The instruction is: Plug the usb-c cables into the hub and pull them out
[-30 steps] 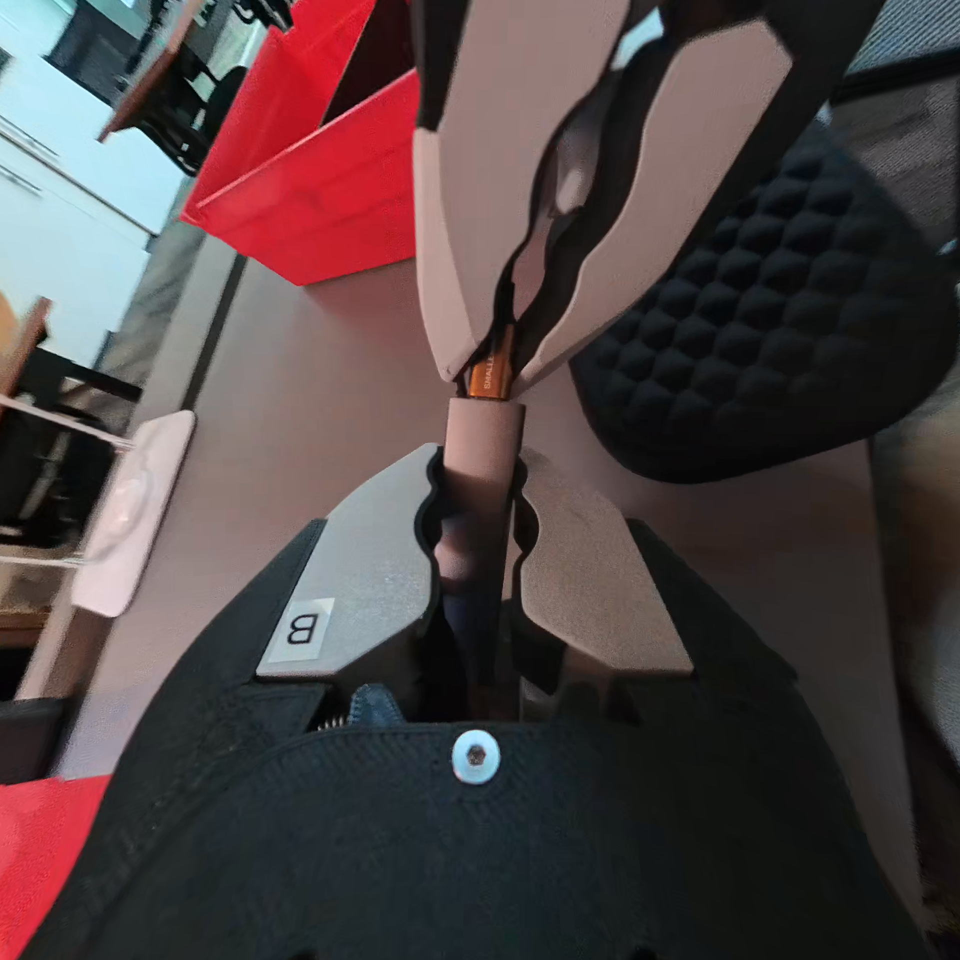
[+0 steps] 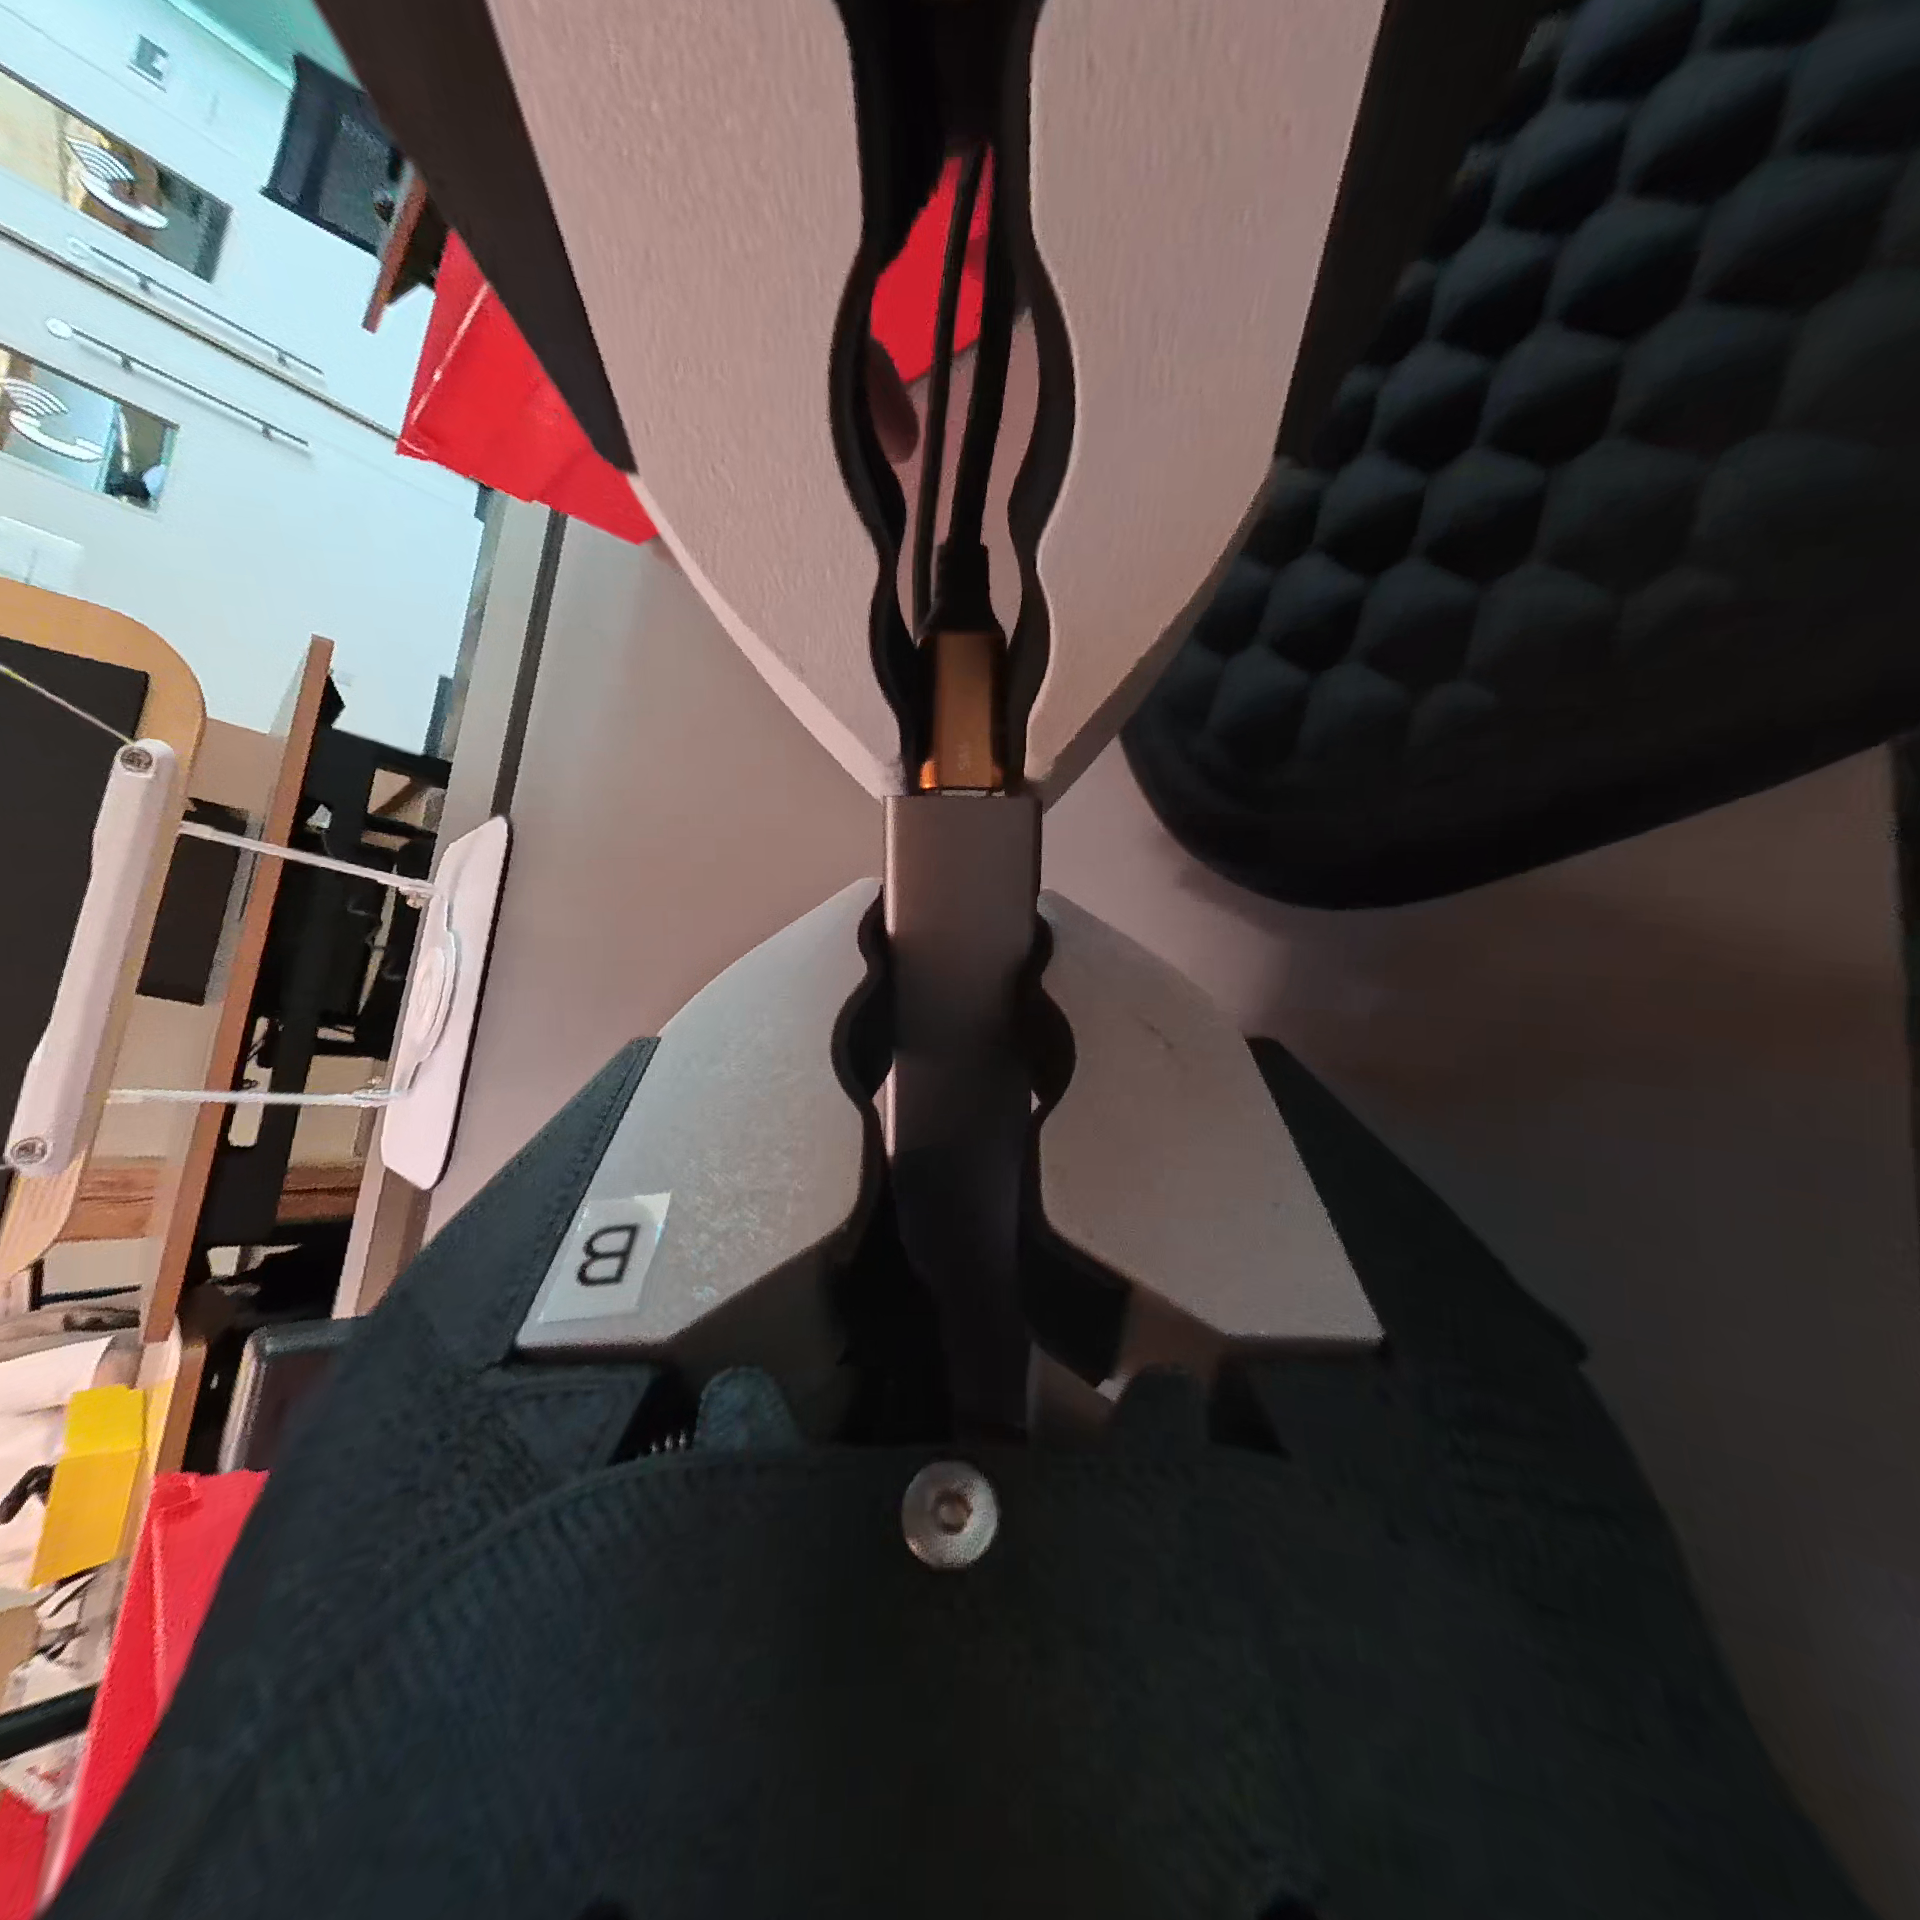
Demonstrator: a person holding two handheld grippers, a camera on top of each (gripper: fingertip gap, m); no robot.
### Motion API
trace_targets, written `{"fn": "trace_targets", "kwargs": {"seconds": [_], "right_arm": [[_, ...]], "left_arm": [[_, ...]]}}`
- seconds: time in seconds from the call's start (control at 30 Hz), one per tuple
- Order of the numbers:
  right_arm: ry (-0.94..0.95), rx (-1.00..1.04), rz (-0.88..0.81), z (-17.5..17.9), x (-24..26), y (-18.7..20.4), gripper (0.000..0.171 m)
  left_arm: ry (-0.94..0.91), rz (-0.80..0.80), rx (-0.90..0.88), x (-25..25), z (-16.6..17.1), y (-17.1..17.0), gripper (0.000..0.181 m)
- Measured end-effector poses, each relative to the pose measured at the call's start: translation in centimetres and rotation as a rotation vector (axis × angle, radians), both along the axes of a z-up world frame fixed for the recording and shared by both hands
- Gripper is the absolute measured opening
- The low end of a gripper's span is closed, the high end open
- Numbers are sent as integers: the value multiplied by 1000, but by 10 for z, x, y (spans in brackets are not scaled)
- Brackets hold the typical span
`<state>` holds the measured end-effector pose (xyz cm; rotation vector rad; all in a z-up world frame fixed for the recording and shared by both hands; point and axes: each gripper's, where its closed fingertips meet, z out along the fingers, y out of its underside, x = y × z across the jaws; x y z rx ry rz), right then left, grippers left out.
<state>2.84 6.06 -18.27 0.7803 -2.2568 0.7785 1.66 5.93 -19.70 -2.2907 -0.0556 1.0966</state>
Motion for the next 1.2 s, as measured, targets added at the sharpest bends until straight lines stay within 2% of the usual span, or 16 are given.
{"fn": "trace_targets", "kwargs": {"seconds": [0.1,0.13,0.17,0.2,0.27,0.33,0.4,0.57,0.73,0.93,1.03,1.1,1.2], "right_arm": [[-14,2,-5,1,5,3,12],[32,61,-57,-1,-4,14,11],[152,128,-184,2,-34,43,12],[124,111,-256,6,-50,67,12],[-134,-92,-204,35,-23,60,12],[-129,-244,-94,73,1,41,11],[-106,-369,-123,103,-7,48,12],[-78,-799,-225,205,-45,98,11],[27,-1054,-367,264,-81,158,11],[110,-1125,-417,262,-107,186,11],[114,-1151,-342,256,-113,185,11],[139,-1142,-353,244,-126,186,11],[14,-1105,-405,205,-151,182,11]], "left_arm": [[-19,-11,64,4,0,5,22],[-14,56,8,-1,-7,-9,21],[0,200,-80,-14,-19,-45,23],[-41,145,103,-9,-7,-42,21],[-41,70,172,-4,17,-23,21],[-81,23,154,-5,10,-1,22],[-82,37,117,-10,-3,-7,22],[-35,21,215,-6,11,-11,22],[-25,20,196,-6,9,-11,22],[-25,24,183,-7,8,-11,22],[-27,21,181,-7,7,-11,22],[-24,23,175,-7,7,-11,22],[-28,20,175,-7,6,-11,22]]}}
